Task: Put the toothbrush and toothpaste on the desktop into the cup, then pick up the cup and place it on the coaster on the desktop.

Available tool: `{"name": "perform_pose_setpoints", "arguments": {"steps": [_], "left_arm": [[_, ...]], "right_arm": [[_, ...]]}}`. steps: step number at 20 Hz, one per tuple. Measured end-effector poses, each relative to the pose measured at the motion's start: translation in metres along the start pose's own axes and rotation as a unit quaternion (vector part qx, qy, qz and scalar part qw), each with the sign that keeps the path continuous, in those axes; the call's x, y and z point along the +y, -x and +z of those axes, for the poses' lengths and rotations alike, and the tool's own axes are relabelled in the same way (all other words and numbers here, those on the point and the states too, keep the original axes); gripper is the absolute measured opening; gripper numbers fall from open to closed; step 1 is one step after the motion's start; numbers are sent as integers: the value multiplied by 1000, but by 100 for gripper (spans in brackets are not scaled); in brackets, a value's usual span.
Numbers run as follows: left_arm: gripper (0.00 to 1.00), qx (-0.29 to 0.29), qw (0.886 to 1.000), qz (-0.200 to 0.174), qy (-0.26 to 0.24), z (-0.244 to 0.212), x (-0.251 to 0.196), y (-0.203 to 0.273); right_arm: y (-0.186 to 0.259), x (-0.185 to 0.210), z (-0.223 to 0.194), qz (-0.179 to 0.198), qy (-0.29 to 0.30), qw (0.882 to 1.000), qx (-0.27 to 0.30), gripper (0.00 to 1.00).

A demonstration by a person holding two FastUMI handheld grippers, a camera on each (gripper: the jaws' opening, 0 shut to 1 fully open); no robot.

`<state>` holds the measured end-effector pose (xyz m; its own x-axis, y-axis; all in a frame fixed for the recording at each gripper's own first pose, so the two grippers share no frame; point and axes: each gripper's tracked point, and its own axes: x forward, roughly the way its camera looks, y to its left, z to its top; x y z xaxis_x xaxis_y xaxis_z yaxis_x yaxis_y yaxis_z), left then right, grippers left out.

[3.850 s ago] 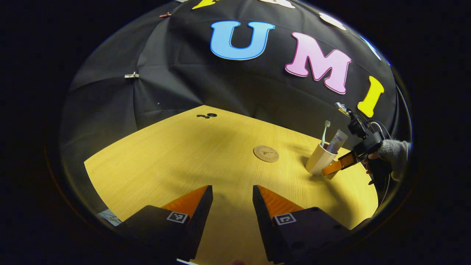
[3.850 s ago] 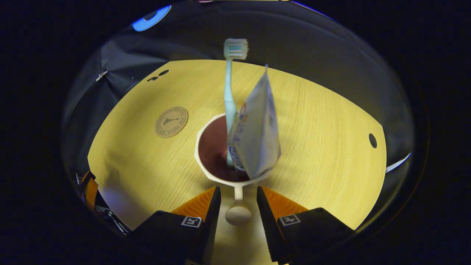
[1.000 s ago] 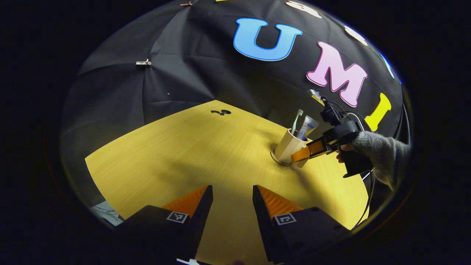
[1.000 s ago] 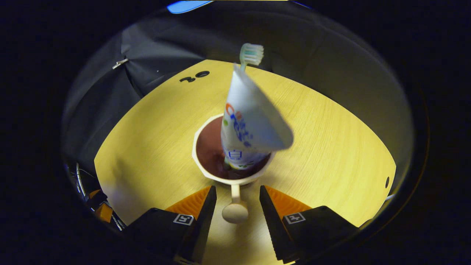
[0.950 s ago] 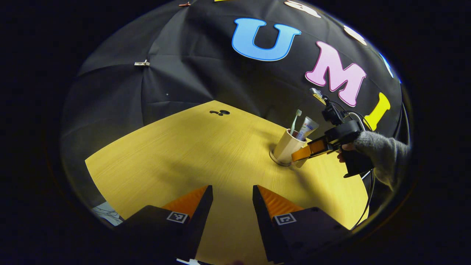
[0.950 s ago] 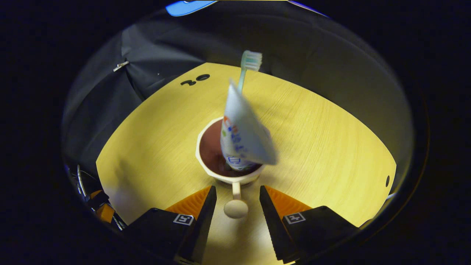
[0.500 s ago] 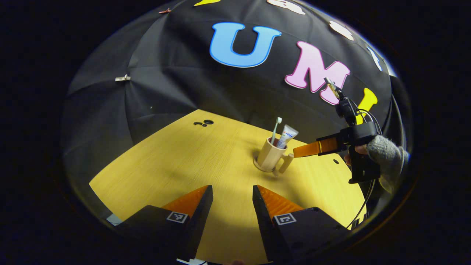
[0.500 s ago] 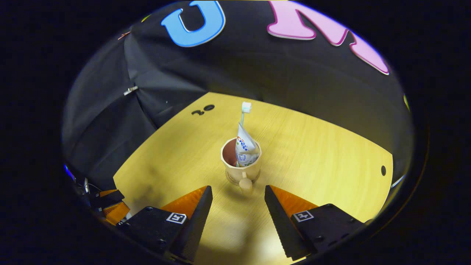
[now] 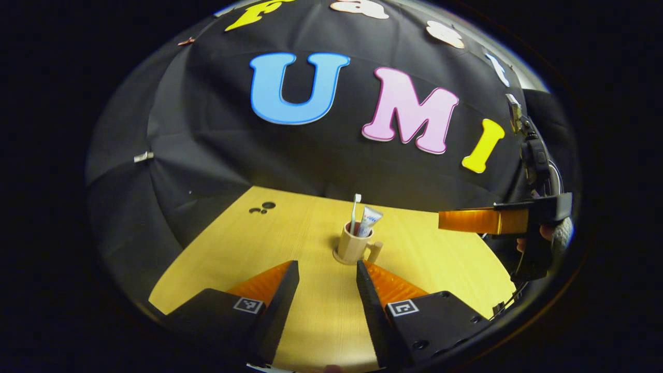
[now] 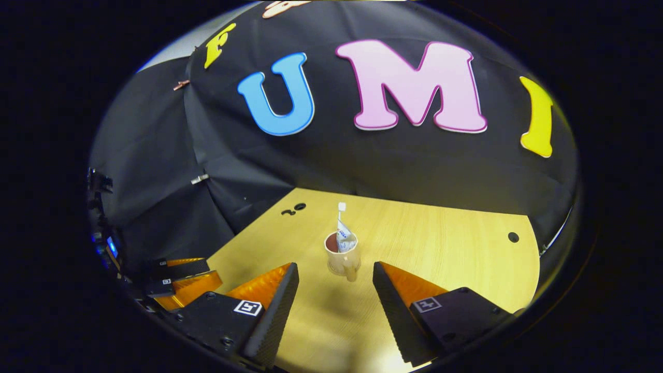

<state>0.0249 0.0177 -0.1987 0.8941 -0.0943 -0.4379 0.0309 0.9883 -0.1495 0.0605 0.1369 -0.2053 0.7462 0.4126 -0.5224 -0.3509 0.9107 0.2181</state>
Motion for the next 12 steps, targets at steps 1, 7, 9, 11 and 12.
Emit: {"name": "perform_pose_setpoints", "arguments": {"steps": [1,7,9,11,12], "left_arm": [[73,-9,1000,-6,-5,8,-6,2],[87,-46,998,-18,-26,34,-27,14],[88,-58,997,-16,-38,41,-28,18],[89,-65,997,-21,-42,47,-34,21],[89,-68,996,-22,-44,48,-35,22]], "right_arm": [[9,-1,2,-4,5,1000,-6,89],[54,0,17,-18,22,999,-42,89],[64,1,21,-25,15,998,-56,88],[71,-1,22,-31,4,997,-66,88],[73,-4,21,-34,0,997,-69,88]]}}
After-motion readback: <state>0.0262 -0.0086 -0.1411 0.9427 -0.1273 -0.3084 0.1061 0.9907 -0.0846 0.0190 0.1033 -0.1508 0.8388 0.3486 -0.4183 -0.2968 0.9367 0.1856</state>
